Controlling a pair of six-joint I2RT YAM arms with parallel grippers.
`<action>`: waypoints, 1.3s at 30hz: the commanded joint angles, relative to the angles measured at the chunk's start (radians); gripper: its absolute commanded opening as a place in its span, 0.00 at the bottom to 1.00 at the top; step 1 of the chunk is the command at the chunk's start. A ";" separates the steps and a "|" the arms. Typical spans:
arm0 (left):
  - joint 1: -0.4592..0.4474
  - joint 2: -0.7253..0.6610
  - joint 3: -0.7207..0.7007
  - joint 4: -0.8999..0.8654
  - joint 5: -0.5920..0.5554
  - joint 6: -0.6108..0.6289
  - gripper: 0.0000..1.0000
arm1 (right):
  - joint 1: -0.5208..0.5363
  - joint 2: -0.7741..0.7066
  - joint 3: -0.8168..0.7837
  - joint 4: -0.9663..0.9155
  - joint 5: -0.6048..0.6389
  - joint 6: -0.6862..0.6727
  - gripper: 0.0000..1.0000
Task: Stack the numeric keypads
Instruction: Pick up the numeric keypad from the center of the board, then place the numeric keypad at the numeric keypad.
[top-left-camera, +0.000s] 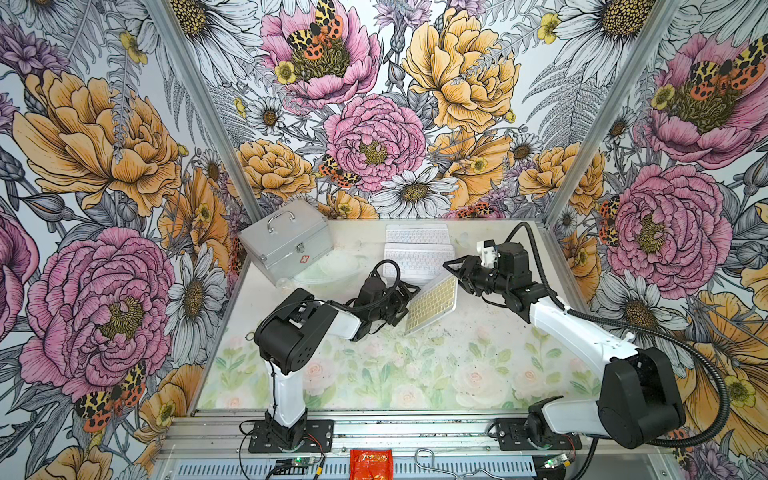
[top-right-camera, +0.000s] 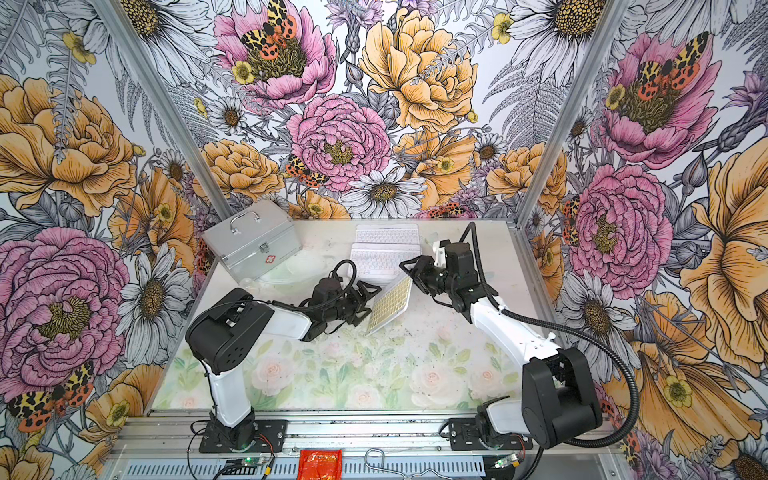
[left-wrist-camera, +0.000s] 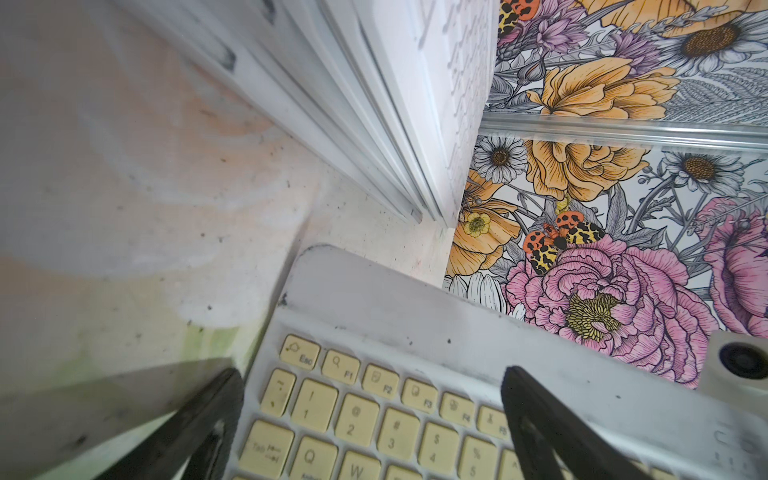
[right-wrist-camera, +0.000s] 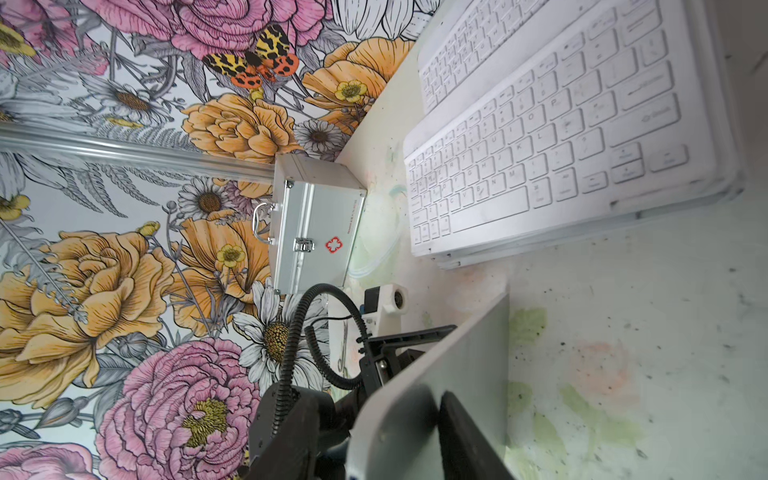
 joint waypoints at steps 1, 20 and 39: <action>0.000 -0.013 -0.007 -0.052 0.002 0.000 0.99 | -0.002 -0.038 0.040 -0.060 0.005 -0.069 0.39; 0.028 -0.233 0.025 -0.220 0.008 0.050 0.99 | -0.056 -0.006 0.208 -0.202 -0.042 -0.278 0.00; 0.282 -0.020 0.646 -0.774 0.055 0.476 0.99 | -0.145 0.508 0.457 0.270 -0.120 -0.244 0.00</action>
